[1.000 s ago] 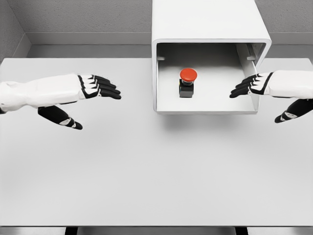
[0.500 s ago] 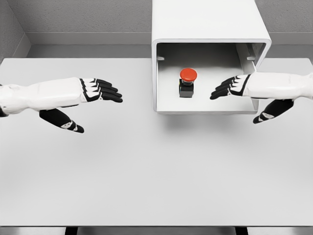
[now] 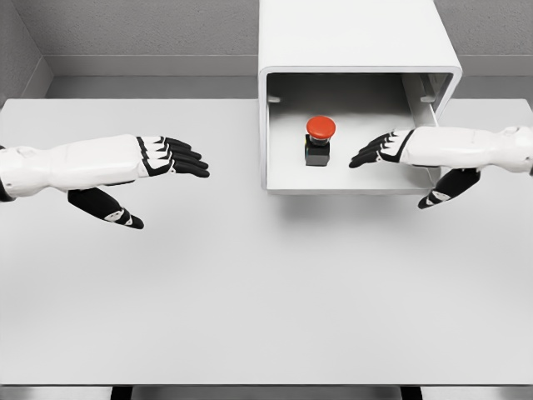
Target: Slide open multi-storey tabletop storage cabinets and put open load switch and slide close multi-storey tabletop storage cabinets
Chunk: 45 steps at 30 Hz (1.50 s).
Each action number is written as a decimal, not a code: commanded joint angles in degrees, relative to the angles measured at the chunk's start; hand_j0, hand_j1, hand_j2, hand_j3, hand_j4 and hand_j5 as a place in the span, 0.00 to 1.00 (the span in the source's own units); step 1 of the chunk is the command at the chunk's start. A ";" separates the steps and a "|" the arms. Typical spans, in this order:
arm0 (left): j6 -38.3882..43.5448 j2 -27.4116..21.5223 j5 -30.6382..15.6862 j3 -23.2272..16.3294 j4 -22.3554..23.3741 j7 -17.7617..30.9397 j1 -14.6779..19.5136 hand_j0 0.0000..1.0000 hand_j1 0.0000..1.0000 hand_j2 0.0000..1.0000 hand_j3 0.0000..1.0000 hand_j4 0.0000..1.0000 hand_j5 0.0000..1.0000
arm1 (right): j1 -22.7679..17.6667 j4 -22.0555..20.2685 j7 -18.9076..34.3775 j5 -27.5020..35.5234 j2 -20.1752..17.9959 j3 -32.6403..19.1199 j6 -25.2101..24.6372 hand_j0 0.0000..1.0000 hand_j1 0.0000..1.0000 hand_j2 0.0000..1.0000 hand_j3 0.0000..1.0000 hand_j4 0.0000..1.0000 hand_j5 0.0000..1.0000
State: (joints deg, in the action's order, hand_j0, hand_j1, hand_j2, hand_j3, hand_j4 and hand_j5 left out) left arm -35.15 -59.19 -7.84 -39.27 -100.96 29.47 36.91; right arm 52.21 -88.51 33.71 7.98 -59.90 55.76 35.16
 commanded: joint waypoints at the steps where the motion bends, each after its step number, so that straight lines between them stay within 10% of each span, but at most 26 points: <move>1: 0.15 -0.05 -0.51 0.07 -0.03 -0.03 0.00 1.00 1.00 1.00 1.00 1.00 1.00 | 0.00 0.27 -0.14 -1.13 0.49 -0.13 -0.16 1.00 1.00 1.00 1.00 1.00 1.00; 21: 0.15 -0.40 -1.48 0.42 -0.03 -0.03 0.44 1.00 1.00 1.00 1.00 1.00 1.00 | 2.99 11.17 -0.14 -3.41 7.78 -0.75 -0.16 1.00 1.00 1.00 1.00 1.00 1.00; 45: 0.15 -0.40 -1.30 0.16 0.14 -0.03 0.44 1.00 1.00 1.00 1.00 1.00 1.00 | 0.00 -0.87 1.29 -3.59 3.21 -1.54 -0.16 1.00 1.00 1.00 1.00 1.00 1.00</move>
State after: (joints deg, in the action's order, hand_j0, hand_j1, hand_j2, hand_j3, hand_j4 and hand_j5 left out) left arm -35.15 -59.45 -8.74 -39.06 -100.85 29.47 37.35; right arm 52.12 -89.04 34.89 4.17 -56.67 54.09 35.18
